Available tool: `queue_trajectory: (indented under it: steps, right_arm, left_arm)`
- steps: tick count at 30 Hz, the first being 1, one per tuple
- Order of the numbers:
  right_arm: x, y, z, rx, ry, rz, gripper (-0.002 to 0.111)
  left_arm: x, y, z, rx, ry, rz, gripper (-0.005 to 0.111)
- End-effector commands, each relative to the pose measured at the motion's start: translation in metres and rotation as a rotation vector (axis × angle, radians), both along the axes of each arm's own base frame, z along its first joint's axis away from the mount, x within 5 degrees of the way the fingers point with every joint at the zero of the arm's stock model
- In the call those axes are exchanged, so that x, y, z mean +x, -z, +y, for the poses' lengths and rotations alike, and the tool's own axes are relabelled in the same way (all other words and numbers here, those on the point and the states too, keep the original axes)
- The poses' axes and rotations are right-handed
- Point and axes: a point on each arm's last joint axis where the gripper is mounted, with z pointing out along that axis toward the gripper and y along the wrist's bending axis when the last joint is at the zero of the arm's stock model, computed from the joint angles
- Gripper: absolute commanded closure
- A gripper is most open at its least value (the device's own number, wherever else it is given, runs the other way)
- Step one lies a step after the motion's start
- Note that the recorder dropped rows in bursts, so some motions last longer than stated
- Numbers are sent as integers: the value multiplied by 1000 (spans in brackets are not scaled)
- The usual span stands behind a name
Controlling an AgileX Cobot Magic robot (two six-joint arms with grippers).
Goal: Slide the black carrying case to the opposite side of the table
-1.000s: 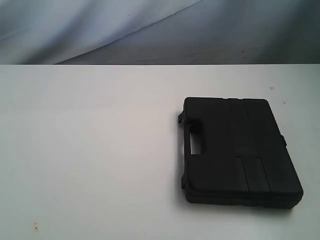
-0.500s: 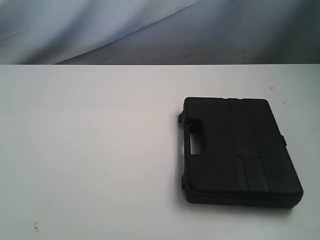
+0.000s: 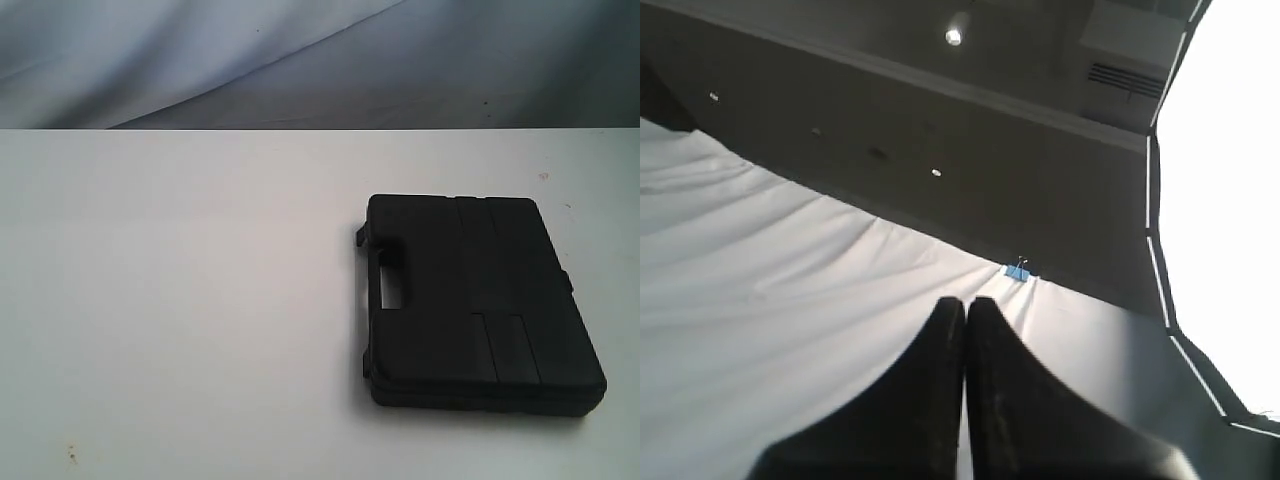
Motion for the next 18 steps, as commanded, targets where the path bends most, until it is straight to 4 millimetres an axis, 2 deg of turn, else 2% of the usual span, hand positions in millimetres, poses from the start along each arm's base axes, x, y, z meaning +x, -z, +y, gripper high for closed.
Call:
queue_trajectory:
  steps: [1,4,9,14,18]
  right_arm:
    - [36,-26,4,1,46,126,108]
    - [65,-31,3,80,84,311,108]
    - [110,-22,3,164,164,595,108]
    - [139,-13,5,226,218,875,108]
    - [158,-7,16,170,198,1052,108]
  left_arm:
    - [0,1,0,-4,7,0,107]
    - [0,1,0,-4,7,0,107]
    - [0,1,0,-4,7,0,107]
    - [0,1,0,-4,7,0,107]
    - [0,1,0,-4,7,0,107]
